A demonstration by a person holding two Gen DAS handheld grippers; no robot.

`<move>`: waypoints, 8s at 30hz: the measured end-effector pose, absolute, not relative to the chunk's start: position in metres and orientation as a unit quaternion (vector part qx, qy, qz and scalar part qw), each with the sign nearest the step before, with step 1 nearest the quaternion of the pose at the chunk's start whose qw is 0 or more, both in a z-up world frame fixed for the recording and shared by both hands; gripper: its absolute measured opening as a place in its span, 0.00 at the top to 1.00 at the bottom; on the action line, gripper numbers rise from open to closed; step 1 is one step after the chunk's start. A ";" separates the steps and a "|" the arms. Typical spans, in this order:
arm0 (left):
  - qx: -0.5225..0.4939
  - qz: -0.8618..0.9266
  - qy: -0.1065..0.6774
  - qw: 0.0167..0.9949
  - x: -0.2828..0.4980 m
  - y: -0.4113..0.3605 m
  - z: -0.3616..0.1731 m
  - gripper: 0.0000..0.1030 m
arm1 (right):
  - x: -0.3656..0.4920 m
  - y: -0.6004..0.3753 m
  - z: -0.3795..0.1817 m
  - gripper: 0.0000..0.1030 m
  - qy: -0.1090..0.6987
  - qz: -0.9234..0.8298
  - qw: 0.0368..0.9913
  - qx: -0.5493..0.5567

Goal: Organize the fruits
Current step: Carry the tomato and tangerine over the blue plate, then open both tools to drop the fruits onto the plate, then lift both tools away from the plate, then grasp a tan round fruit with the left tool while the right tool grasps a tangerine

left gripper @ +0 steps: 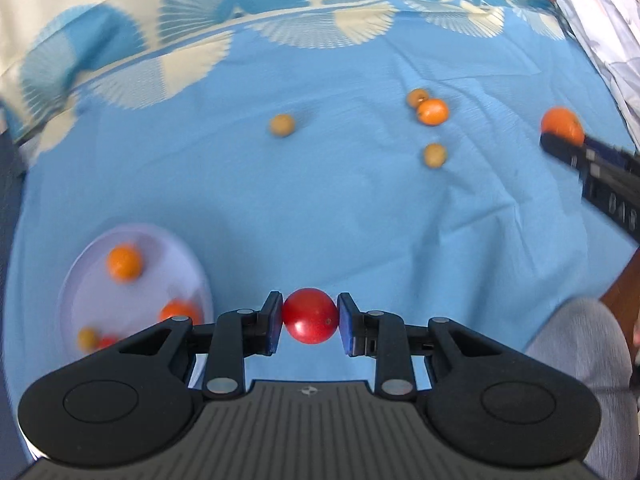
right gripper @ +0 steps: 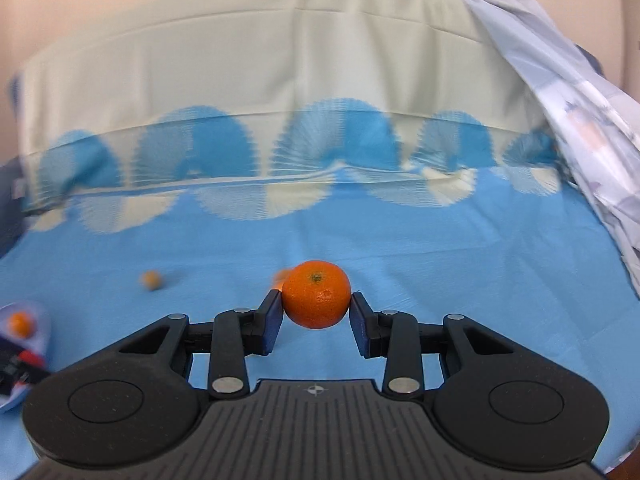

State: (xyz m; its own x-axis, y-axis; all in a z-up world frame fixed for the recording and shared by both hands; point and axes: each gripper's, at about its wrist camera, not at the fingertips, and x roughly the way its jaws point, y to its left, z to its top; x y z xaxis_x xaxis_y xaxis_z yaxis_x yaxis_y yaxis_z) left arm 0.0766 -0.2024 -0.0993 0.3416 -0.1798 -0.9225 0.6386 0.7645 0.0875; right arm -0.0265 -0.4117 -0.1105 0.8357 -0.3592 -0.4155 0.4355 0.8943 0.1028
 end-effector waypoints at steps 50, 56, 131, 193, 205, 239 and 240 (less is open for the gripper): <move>0.071 -0.121 0.492 0.859 -0.026 0.075 -0.027 0.68 | -0.092 -0.110 -0.055 0.63 0.274 0.059 0.960 -0.020; 0.067 -0.113 0.498 0.857 -0.002 0.071 -0.031 0.68 | -0.077 -0.118 -0.055 0.63 0.271 0.049 0.961 -0.009; 0.094 -0.057 0.400 0.910 -0.048 0.064 -0.027 0.00 | -0.101 -0.108 -0.045 0.01 0.203 -0.016 0.979 -0.005; 0.110 -0.058 0.426 0.896 -0.032 0.052 -0.039 0.00 | -0.091 -0.112 -0.062 0.01 0.228 -0.019 0.973 0.019; 0.133 -0.094 0.452 0.877 0.009 -0.019 -0.047 0.00 | -0.083 -0.188 -0.078 0.01 0.218 -0.112 0.967 0.074; 0.141 -0.173 0.530 0.818 0.287 -0.300 -0.215 0.00 | 0.172 -0.476 -0.198 0.01 0.313 -0.272 0.904 0.103; 0.141 -0.175 0.528 0.819 0.288 -0.299 -0.216 0.00 | 0.170 -0.474 -0.199 0.01 0.306 -0.272 0.907 0.101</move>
